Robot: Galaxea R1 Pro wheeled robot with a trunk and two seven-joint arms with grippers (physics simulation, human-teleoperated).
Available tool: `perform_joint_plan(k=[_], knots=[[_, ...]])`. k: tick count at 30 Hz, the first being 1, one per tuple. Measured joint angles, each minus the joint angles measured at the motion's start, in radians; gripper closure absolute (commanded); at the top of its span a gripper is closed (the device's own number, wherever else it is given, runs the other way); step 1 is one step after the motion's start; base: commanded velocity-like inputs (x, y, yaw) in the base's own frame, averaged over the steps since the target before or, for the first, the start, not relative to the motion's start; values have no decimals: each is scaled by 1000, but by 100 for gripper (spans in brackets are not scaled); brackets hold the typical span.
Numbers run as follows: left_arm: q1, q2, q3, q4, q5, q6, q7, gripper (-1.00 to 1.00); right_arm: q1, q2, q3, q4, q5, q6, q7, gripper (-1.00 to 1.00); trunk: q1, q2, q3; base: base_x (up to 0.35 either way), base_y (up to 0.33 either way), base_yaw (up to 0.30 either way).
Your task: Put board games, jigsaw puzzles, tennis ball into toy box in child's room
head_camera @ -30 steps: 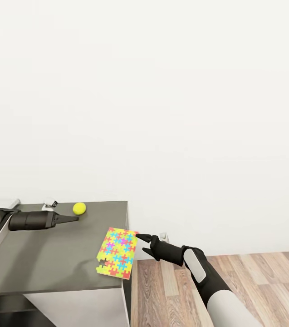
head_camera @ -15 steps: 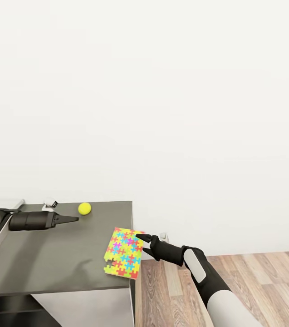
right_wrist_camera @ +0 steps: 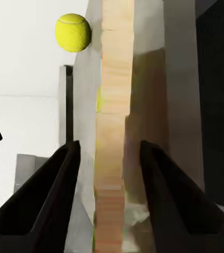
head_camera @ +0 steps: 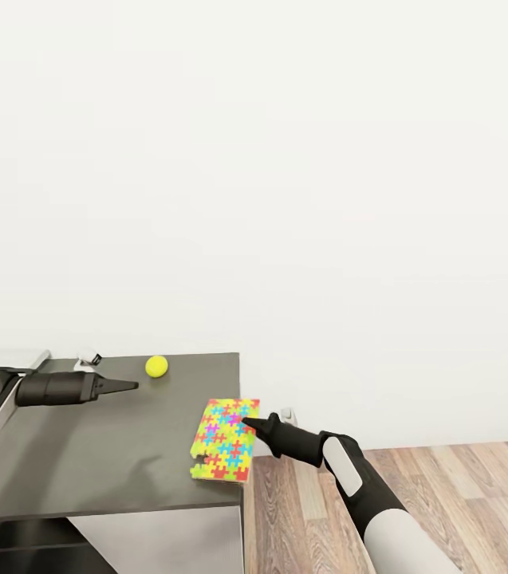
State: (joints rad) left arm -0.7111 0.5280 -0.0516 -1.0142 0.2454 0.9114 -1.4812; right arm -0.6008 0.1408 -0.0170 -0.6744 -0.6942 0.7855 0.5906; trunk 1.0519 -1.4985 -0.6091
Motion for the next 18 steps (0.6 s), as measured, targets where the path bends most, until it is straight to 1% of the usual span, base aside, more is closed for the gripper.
perform_joint_plan(k=[2, 3, 8, 18], knots=[[0, 0, 0, 0, 1, 0, -1, -100, 0, 0, 1, 0, 12, -4, 0, 100, 0, 0, 0, 0, 1, 0], [0, 0, 1, 0, 2, 0, -2, -100, 0, 0, 0, 1, 6, -1, -1, 100, -4, 7, 3, 0, 0, 0], [0, 0, 1, -7, 2, 3, -18, -100, 0, 0, 0, 1, 7, -1, -1, 100, -23, 42, 19, 0, 0, 0], [0, 0, 0, -8, 1, 19, -20, -100, -1, 0, 0, 0, 6, -1, -2, 100, -61, 112, 50, 0, 0, 0]])
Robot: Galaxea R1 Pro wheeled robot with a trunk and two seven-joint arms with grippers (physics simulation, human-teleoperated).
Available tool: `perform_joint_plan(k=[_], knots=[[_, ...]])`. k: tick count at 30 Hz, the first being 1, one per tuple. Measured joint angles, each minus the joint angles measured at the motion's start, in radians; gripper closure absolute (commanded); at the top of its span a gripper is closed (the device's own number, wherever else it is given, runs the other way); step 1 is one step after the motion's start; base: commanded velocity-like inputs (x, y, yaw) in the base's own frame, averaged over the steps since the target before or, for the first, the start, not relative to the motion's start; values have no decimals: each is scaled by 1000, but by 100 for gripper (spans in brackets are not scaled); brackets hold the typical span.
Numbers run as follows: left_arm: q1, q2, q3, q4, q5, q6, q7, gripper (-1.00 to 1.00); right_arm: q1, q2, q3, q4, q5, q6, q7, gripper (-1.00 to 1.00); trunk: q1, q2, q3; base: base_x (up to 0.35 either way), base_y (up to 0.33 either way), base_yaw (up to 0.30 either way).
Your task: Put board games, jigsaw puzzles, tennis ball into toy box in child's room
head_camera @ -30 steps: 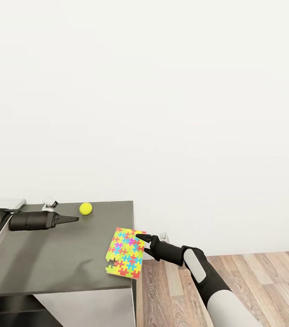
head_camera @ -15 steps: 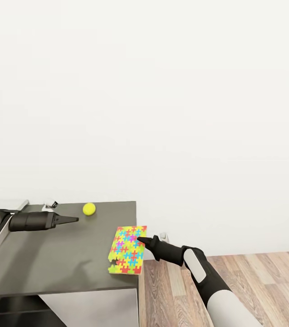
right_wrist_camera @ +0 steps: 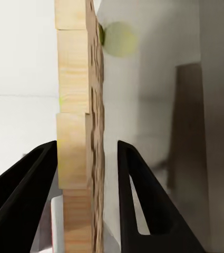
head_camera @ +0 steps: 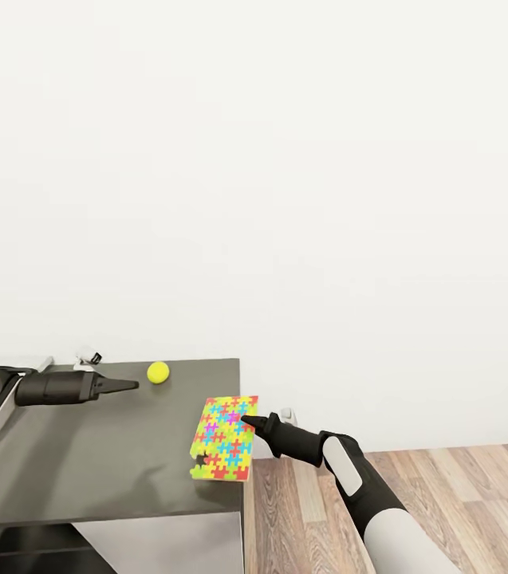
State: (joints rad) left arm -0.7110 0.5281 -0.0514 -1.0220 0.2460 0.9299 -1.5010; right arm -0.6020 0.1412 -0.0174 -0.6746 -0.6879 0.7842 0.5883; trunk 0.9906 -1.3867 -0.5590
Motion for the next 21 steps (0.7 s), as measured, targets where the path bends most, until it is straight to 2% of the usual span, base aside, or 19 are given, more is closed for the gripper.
perform_joint_plan(k=[9, 16, 21], knots=[[0, 0, -1, 0, -1, 1, 0, -100, 0, -1, -10, -3, -6, -4, -21, 100, -35, 63, 28, 0, 0, 0], [0, 0, -1, 0, -1, 1, 0, -100, 5, -1, -13, -3, -14, -5, -8, 100, -61, 112, 50, 0, 0, 0], [0, 1, 0, 0, -1, 0, 1, -100, 6, -1, -12, -3, -16, -72, -3, 100, -81, 147, 66, 0, 0, 0]])
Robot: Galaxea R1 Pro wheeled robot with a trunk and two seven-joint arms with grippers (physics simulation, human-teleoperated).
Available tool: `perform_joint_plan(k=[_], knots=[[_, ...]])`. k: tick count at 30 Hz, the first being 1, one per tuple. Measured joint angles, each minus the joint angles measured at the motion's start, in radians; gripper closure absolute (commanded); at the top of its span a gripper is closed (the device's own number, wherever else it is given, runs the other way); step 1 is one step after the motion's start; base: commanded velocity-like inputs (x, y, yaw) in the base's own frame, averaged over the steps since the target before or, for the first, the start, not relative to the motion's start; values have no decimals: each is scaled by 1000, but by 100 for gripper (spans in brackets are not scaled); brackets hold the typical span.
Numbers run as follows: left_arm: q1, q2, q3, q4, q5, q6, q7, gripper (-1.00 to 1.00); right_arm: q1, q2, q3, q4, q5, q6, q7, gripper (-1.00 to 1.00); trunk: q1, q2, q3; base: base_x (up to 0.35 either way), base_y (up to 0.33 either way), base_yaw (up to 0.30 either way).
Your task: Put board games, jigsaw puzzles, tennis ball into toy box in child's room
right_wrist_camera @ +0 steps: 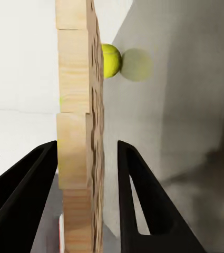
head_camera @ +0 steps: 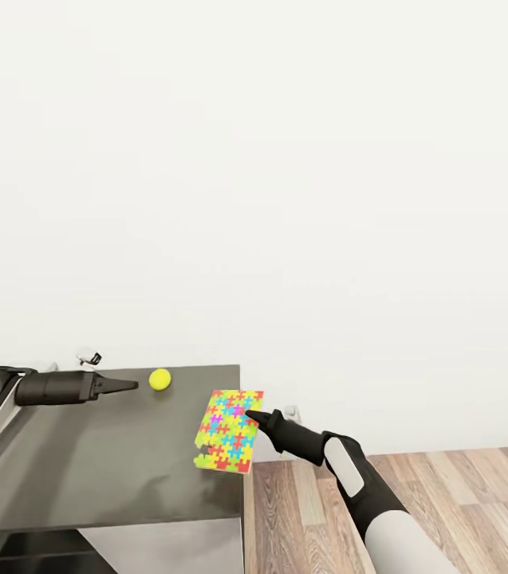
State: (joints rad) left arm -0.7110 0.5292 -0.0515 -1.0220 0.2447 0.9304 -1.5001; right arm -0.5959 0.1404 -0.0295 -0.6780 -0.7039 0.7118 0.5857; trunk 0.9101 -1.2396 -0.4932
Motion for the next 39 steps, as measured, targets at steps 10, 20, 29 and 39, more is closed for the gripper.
perform_joint_plan(k=[10, 20, 29, 39], knots=[[0, 0, -1, 0, 0, 1, 0, -100, -1, 0, 0, 1, 0, -27, 1, 100, -38, 70, 31, 0, 0, 0], [0, -1, -2, 0, -2, 6, 0, -100, -2, 0, 0, 0, 0, -27, 1, 100, -77, 140, 63, 0, 0, 0], [0, -1, -5, 1, -3, 10, 0, -100, -2, 0, -1, 0, 0, -28, 1, 100, -111, 203, 91, 0, 0, 0], [0, 0, -5, 2, -3, 12, 0, -100, -3, -1, -2, -7, 1, -33, -9, 100, -149, 273, 122, -68, 0, 0]])
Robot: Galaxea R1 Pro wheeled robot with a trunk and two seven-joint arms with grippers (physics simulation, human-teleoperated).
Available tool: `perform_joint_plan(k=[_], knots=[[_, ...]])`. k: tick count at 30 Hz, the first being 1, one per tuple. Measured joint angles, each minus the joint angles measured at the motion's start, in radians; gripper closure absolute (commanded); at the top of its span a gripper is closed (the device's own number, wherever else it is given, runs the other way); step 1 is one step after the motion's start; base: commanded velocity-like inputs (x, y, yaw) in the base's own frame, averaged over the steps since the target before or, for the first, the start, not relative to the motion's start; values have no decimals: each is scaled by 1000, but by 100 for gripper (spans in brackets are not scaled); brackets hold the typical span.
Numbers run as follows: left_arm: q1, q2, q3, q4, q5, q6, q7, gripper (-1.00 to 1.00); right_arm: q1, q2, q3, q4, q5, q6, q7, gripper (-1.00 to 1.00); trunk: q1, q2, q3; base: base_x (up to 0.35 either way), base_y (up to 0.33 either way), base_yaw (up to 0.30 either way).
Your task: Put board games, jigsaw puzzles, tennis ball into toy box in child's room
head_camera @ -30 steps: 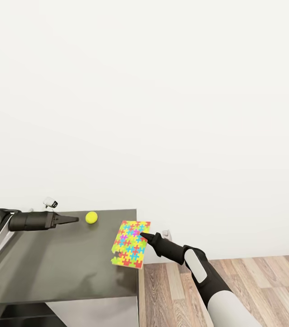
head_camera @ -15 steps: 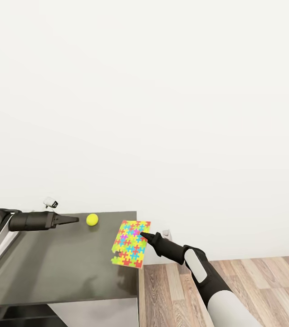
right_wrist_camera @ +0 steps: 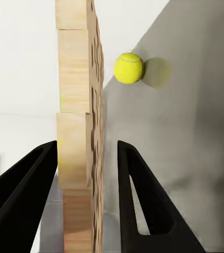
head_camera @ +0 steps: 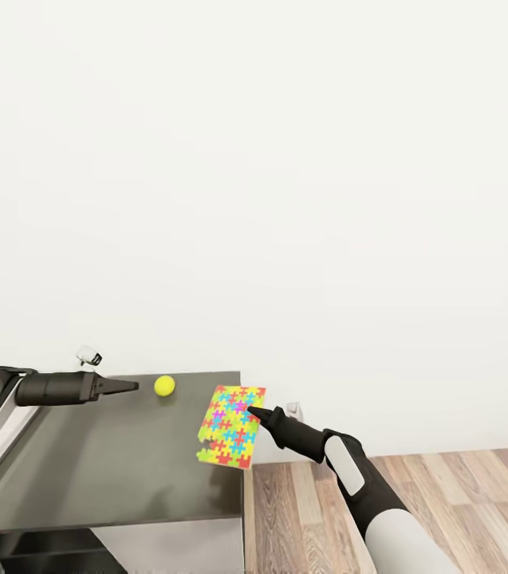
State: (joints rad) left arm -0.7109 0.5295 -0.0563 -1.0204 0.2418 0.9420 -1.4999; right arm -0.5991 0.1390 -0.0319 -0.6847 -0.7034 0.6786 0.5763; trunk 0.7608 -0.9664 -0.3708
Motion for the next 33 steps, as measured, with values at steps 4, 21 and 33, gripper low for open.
perform_joint_plan(k=[4, 21, 33], knots=[[0, 0, 2, 1, 0, 0, 0, -100, 1, 1, -1, -1, -1, 2, 8, 100, -16, 28, 13, -52, 0, 0], [0, -1, -1, 2, 0, 2, 0, -100, 2, 1, 0, -1, -1, -1, 9, 100, -81, 147, 66, -3, 0, 0], [0, -5, -5, 1, 0, 1, 0, -100, 3, 1, -8, -1, -2, -1, 10, 100, -127, 231, 104, 0, 0, 37]])
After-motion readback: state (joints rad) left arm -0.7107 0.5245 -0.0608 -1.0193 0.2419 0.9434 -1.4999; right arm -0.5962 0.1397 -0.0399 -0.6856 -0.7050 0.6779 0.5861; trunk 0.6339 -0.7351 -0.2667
